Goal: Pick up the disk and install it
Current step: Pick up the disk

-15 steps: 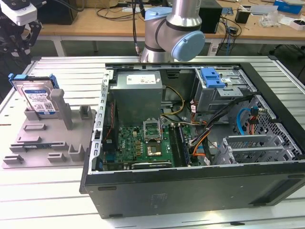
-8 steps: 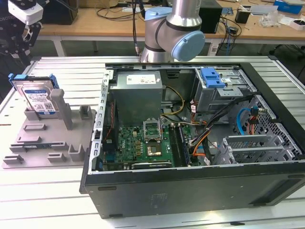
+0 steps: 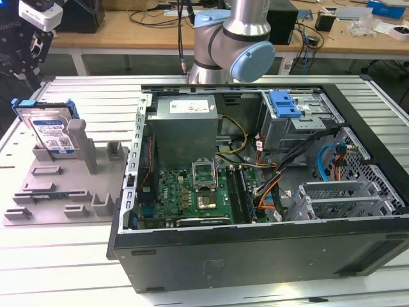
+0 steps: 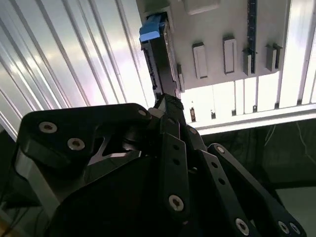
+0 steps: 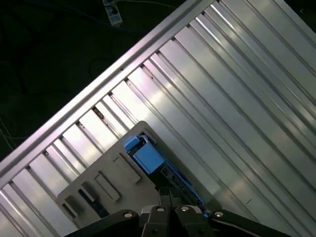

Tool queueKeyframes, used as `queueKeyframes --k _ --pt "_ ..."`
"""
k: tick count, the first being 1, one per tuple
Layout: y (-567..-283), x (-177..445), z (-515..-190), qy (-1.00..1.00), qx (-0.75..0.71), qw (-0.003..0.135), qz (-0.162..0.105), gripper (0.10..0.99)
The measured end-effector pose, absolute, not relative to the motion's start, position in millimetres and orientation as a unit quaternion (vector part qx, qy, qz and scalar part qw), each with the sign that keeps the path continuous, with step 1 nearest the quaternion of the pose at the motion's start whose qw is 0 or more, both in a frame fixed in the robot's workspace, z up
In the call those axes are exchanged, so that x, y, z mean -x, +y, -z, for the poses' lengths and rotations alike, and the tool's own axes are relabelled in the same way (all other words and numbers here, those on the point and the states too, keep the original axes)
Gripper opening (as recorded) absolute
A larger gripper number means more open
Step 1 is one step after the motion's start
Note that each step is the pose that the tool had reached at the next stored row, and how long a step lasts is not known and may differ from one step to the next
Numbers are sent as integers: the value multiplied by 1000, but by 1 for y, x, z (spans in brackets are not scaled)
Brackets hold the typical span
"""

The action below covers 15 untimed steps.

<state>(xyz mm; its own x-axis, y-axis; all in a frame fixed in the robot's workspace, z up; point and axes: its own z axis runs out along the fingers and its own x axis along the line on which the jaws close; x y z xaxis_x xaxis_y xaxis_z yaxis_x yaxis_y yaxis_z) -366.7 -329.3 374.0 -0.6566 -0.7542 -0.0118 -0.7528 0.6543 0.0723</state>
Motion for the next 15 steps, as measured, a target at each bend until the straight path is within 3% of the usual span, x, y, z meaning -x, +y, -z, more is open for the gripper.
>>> queueKeyframes --k 6,11,15 --pt "-329 367 -374 -876 -481 12 35 114" --pt "-329 367 -374 -840 -541 15 34 424" --pt "-329 367 -374 -805 -592 17 33 424"
